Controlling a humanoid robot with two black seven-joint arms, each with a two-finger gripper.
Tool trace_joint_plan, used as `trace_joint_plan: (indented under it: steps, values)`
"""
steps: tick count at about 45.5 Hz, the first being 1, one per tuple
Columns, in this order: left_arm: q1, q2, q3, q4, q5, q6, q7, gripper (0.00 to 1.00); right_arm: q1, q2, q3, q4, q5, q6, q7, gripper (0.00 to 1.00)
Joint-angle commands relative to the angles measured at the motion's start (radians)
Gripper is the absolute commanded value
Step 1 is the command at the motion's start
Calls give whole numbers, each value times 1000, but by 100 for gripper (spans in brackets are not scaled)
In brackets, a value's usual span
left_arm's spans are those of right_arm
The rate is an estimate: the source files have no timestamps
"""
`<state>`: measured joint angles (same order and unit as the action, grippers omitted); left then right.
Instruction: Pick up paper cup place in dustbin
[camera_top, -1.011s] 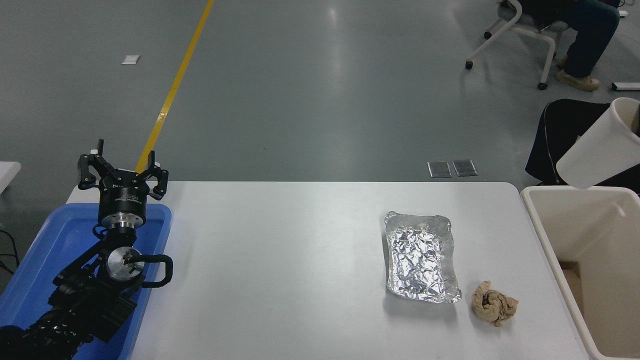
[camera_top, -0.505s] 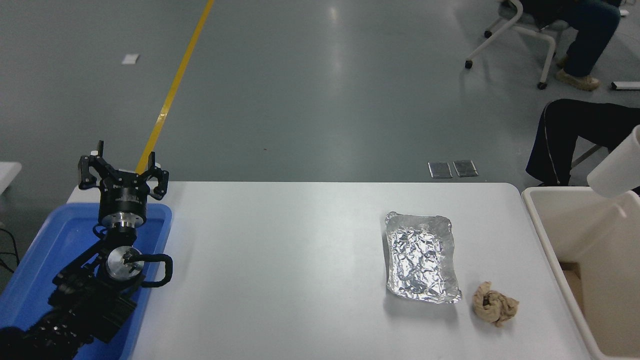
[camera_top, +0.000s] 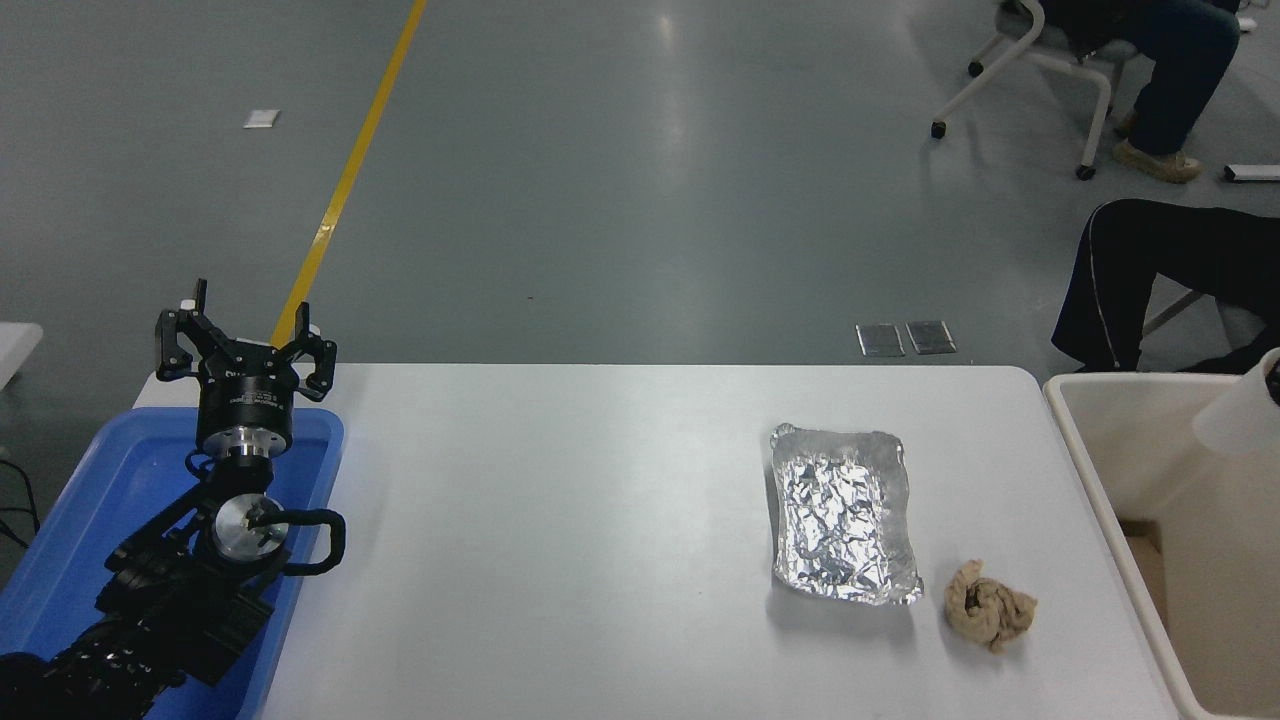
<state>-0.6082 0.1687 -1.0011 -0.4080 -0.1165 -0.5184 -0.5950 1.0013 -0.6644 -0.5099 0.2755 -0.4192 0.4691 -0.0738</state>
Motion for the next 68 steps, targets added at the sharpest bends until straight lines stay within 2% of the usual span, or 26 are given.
trace_joint_plan:
  steps: [1,9,17,18,19,22,23,25,29,39,46,56,63,68]
  values:
    - [1,0,-1,0,0,0,0,99,-276,178,50,-215,23,-171,-7,0]
    - [1,0,-1,0,0,0,0,99,-362,273,45,-295,94,-277,-17,0]
    - [1,0,-1,0,-2,0,0,99,-431,330,48,-298,123,-380,-53,0]
    - [-1,0,-1,0,-2,0,0,99,-435,336,50,-300,123,-391,-64,5]
    - [-1,0,-1,0,-2,0,0,99,-438,342,50,-300,123,-402,-75,16]
    - [-1,0,-1,0,0,0,0,99,-443,353,48,-300,123,-438,-115,57]
    - [1,0,-1,0,0,0,0,99,-443,353,48,-300,123,-449,-122,67]
    - [-1,0,-1,0,0,0,0,99,-446,353,48,-300,123,-461,-124,79]
    - [-1,0,-1,0,-2,0,0,99,-448,350,45,-302,123,-471,-126,92]
    - [1,0,-1,0,-2,0,0,99,-431,350,45,-303,131,-475,-123,98]
    - [1,0,-1,0,-2,0,0,99,-365,355,48,-297,175,-468,-113,98]
    - [1,0,-1,0,-3,0,-2,99,-284,359,-21,-275,175,-451,-54,98]
    - [1,0,-1,2,-5,1,-2,99,-146,352,-70,-150,172,-443,-53,99]
    - [1,0,-1,2,-5,1,-2,99,-27,301,-105,-21,161,-443,-53,99]
